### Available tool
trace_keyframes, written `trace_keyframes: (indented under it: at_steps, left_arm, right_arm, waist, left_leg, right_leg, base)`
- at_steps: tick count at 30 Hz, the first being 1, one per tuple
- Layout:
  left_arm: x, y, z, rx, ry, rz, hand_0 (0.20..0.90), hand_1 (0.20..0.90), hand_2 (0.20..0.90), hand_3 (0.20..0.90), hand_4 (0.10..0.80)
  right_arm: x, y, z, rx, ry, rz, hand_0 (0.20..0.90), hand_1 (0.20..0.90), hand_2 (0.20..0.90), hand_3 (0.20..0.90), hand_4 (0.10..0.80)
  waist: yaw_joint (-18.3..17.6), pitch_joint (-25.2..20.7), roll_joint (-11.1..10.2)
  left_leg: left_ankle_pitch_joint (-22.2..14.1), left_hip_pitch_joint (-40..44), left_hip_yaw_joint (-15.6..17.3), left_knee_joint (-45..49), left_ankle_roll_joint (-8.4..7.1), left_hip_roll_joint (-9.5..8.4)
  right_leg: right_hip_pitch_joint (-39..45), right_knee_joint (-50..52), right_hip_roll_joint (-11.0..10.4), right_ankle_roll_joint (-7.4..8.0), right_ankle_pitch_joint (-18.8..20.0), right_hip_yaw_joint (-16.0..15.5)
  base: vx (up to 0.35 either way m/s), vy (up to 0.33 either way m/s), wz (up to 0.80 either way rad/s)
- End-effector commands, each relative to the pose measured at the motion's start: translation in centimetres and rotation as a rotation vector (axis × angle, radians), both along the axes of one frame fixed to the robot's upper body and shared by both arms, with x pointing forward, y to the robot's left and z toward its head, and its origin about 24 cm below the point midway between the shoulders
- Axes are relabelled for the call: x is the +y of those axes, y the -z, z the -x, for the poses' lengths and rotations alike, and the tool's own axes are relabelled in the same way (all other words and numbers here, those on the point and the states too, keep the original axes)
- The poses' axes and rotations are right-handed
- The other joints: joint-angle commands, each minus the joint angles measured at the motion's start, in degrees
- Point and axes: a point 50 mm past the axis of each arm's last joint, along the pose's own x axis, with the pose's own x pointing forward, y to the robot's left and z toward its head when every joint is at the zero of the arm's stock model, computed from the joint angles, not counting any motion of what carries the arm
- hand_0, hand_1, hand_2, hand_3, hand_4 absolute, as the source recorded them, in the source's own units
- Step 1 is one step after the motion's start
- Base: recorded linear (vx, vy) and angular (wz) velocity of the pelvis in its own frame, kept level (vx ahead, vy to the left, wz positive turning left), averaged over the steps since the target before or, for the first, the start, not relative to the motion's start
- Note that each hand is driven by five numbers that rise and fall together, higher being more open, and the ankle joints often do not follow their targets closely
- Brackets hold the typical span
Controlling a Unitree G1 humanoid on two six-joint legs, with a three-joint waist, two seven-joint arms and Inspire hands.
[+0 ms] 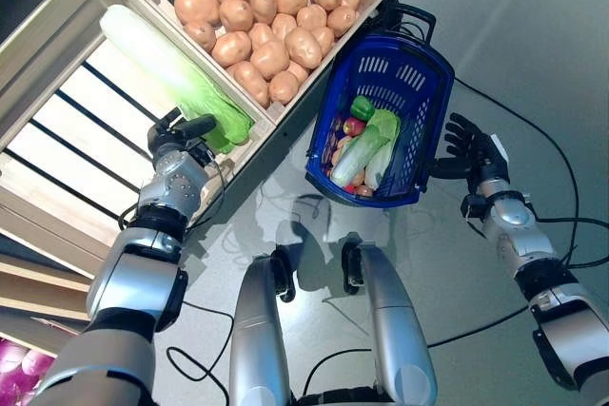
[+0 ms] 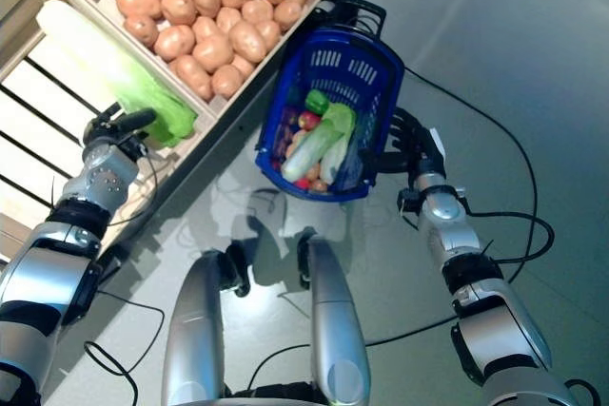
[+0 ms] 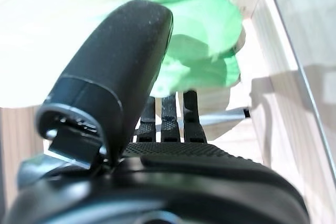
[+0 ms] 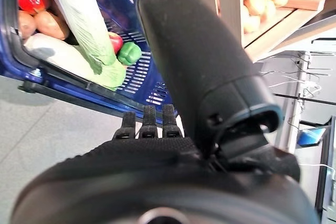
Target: Put vegetables into the basket
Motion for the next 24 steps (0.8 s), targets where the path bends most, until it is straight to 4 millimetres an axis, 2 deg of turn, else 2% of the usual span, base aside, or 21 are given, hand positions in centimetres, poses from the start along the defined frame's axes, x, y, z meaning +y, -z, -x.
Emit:
trace_keyframes:
  at_steps: [1, 9, 13, 19, 24]
  left_arm:
    - [-2.6, -5.3, -0.9, -0.29, 0.13, -0.004, 0.9, 0.9, 0.9, 0.9, 0.8]
    - [-3.3, -5.2, -0.7, -0.378, 0.264, 0.03, 0.9, 0.9, 0.9, 0.9, 0.8]
    - [-3.0, -4.2, -0.3, -0.383, 0.31, 0.041, 0.9, 0.9, 0.9, 0.9, 0.8]
    - [-2.7, -3.4, -0.1, -0.33, 0.29, 0.022, 0.9, 0.9, 0.9, 0.9, 0.8]
    - [-2.7, -4.0, -0.4, -0.292, 0.224, 0.021, 0.9, 0.9, 0.9, 0.9, 0.8]
  right_arm:
    - [-0.6, -3.7, -0.3, -0.189, 0.021, -0.07, 0.9, 0.9, 0.9, 0.9, 0.8]
    - [-0.9, -3.1, 0.1, -0.18, 0.028, -0.068, 0.9, 0.9, 0.9, 0.9, 0.8]
    - [-1.3, -2.5, 0.5, -0.17, 0.036, -0.065, 0.9, 0.9, 0.9, 0.9, 0.8]
    - [-1.4, -2.4, 0.6, -0.161, 0.039, -0.067, 0.9, 0.9, 0.9, 0.9, 0.8]
    - [-1.0, -2.9, 0.2, -0.164, 0.03, -0.062, 0.9, 0.9, 0.9, 0.9, 0.8]
  waist:
    - [-0.1, -1.6, 0.1]
    - [0.0, -1.7, 0.3]
    - [0.3, -1.7, 0.6]
    - [0.4, -1.6, 0.8]
    - [0.1, -1.3, 0.9]
  left_leg:
    - [-3.2, 5.5, 1.4, -2.6, 1.62, -0.3]
    - [-3.5, 5.8, 1.5, -2.4, 1.5, -0.16]
    - [-4.0, 6.1, 1.3, -1.9, 1.5, -0.15]
    - [-4.4, 5.5, 1.2, -1.0, 1.48, -0.16]
    - [-4.5, 4.3, 1.2, -0.3, 1.36, -0.07]
  right_leg:
    - [5.0, -3.8, -1.0, -2.99, 2.0, -3.2]
    - [5.3, -3.5, -1.2, -3.05, 1.7, -3.4]
    - [5.6, -3.0, -1.5, -3.13, 1.2, -3.6]
    - [5.1, -2.1, -1.9, -3.15, 0.8, -3.7]
    - [3.9, -1.5, -1.9, -3.0, 0.8, -3.6]
  base:
    - [0.0, 0.0, 0.0]
    - [0.012, -0.007, 0.0]
    - [0.019, -0.003, 0.0]
    - [0.013, 0.0, 0.0]
    - [0.0, 0.0, 0.0]
